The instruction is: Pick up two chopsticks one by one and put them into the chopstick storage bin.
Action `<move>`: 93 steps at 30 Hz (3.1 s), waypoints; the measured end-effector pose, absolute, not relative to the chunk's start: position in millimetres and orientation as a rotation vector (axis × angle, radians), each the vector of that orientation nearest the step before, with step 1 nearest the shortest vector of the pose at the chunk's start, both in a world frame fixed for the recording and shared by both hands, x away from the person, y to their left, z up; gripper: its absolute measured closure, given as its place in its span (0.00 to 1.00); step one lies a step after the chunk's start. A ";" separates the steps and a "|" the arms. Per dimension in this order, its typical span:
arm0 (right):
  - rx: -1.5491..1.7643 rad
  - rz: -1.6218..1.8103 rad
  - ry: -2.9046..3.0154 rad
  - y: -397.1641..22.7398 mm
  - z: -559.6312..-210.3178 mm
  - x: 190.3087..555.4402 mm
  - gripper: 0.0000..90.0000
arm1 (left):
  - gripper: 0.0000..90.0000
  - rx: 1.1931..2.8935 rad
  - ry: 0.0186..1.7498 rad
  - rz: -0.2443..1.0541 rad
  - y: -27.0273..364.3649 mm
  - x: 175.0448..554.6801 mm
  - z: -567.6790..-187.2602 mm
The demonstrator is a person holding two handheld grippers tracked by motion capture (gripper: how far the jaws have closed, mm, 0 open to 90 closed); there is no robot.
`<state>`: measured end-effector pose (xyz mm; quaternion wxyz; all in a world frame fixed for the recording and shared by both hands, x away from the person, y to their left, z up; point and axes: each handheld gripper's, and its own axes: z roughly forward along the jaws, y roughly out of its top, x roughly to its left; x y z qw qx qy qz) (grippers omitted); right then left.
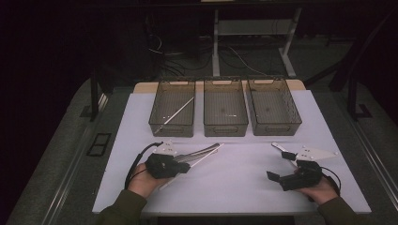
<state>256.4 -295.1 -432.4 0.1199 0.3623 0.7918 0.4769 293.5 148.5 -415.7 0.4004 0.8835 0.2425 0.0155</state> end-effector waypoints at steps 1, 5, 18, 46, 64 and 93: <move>1.059 1.394 2.314 -295.1 -432.4 256.4 0.01 | 0.94 2.225 0.616 0.043 148.9 293.8 -413.8; 1.060 1.396 2.309 -295.7 -432.0 256.7 0.01 | 0.94 2.195 0.619 0.050 151.6 294.7 -406.3; 1.069 1.395 2.306 -296.4 -431.8 256.4 0.01 | 0.94 2.090 0.630 0.115 156.2 314.7 -370.6; 1.067 1.399 2.305 -296.9 -431.5 255.9 0.01 | 0.94 2.052 0.702 0.329 160.5 426.2 -284.0; 1.071 1.405 2.302 -299.3 -431.3 256.0 0.01 | 0.94 2.134 0.881 0.358 176.4 470.7 -341.7; 1.068 1.403 2.301 -299.7 -431.1 255.6 0.01 | 0.90 2.246 1.015 0.364 176.1 477.2 -392.6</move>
